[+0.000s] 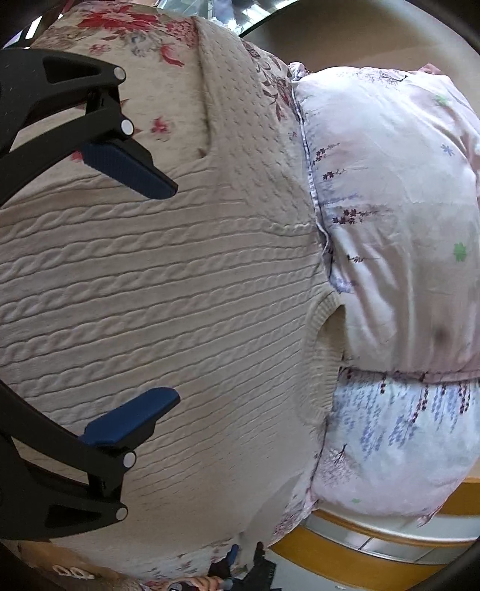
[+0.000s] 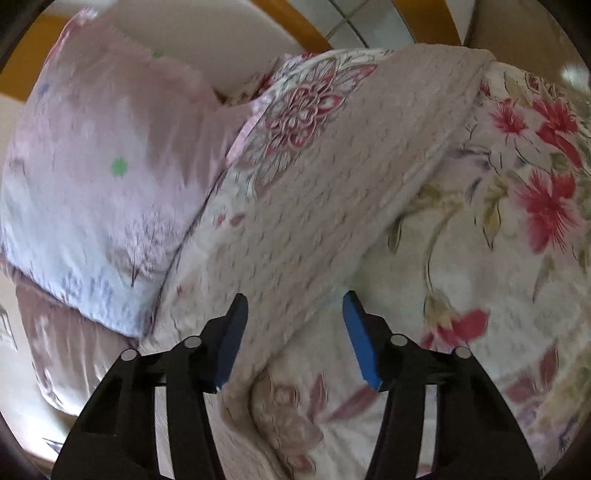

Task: Fold small clothes
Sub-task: 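Move the right gripper to a sweater sleeve cuff and grasp it, then carry the sleeve across the sweater body with the right gripper and release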

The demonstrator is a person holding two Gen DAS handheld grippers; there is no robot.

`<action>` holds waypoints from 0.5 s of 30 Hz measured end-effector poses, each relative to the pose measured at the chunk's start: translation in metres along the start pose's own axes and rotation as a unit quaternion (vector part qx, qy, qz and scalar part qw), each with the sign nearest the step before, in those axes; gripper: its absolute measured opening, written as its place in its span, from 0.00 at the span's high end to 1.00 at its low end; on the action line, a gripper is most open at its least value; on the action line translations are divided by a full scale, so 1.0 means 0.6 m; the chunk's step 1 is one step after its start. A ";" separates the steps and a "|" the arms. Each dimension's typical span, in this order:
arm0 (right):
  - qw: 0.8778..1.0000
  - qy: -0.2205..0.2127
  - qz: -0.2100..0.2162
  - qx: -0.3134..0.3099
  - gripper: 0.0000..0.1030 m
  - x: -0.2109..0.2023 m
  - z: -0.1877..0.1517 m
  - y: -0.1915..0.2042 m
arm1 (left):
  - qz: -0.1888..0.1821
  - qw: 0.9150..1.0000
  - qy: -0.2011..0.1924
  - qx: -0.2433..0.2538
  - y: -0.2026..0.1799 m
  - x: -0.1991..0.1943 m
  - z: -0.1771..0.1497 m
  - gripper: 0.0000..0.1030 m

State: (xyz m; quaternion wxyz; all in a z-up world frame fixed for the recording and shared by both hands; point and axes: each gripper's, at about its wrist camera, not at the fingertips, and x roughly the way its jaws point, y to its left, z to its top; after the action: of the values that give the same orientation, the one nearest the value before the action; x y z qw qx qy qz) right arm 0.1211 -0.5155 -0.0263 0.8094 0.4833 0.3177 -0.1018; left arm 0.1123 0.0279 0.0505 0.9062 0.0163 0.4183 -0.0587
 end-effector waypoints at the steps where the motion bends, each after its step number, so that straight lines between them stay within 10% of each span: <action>1: 1.000 -0.003 0.007 0.008 0.49 0.006 0.007 -0.001 | 0.001 1.000 0.002 -0.001 0.002 0.004 0.005 0.02; 15: 0.996 -0.079 -0.022 0.030 0.89 -0.011 0.067 -0.041 | -0.037 0.999 -0.005 -0.008 0.002 0.040 0.057 0.02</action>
State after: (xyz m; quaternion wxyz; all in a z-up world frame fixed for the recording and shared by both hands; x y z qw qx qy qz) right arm 0.1213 -0.5630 -0.0264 0.8146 0.4907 0.2605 -0.1668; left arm 0.1534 0.0240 0.0543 0.9058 -0.0069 0.4143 -0.0886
